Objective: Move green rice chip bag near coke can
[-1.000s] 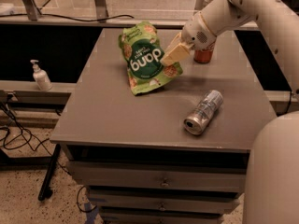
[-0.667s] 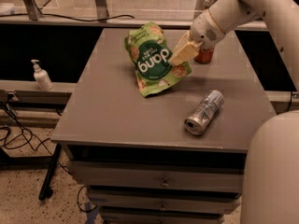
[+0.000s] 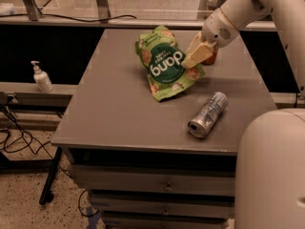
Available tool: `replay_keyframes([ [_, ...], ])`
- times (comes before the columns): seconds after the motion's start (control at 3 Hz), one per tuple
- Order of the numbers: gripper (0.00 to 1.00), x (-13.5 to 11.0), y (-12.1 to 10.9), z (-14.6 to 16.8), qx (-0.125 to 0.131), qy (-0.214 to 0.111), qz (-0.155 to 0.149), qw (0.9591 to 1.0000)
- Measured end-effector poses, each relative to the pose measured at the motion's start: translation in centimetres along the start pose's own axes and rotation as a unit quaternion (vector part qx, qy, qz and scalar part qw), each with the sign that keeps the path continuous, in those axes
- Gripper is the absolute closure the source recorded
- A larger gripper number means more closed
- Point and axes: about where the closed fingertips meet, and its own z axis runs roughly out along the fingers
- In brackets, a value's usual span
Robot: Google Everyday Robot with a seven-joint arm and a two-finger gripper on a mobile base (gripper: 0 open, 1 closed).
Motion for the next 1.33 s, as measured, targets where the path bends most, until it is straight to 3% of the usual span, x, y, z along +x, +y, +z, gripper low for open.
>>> replay_keyframes([
  [0.67,1.0,1.3,0.3,0.3,-0.023,0.01,-0.023,0.9994],
  [1.33,1.0,0.1,1.8,-0.4,-0.033,0.009,-0.04,0.9986],
])
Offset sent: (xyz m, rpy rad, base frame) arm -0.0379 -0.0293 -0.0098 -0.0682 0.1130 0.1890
